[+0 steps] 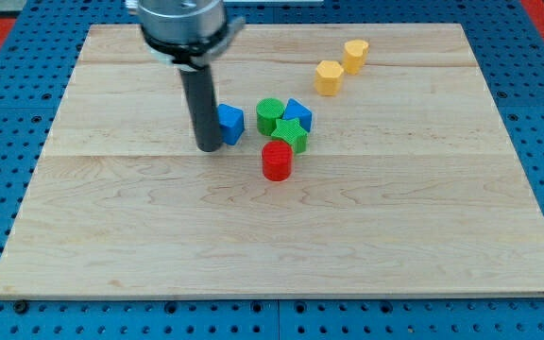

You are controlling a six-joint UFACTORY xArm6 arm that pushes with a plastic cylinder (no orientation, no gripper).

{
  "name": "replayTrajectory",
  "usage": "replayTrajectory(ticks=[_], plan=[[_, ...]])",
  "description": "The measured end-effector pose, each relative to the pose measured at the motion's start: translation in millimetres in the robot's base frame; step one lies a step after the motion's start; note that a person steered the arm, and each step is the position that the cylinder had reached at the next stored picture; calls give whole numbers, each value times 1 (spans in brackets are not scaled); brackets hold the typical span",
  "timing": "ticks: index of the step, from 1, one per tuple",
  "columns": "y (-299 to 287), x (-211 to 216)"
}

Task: Push the hexagon into the yellow heart

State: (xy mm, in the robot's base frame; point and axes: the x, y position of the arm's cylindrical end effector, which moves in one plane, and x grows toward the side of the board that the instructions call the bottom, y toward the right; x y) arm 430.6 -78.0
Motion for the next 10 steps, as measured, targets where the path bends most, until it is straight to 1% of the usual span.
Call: replayTrajectory(ticks=[1, 2, 3, 4, 5, 7, 8, 9, 10], plan=[[-70, -55], [-37, -71], [15, -20], [30, -22], [-42, -82], [64, -118], [82, -142], [77, -129], [95, -86]])
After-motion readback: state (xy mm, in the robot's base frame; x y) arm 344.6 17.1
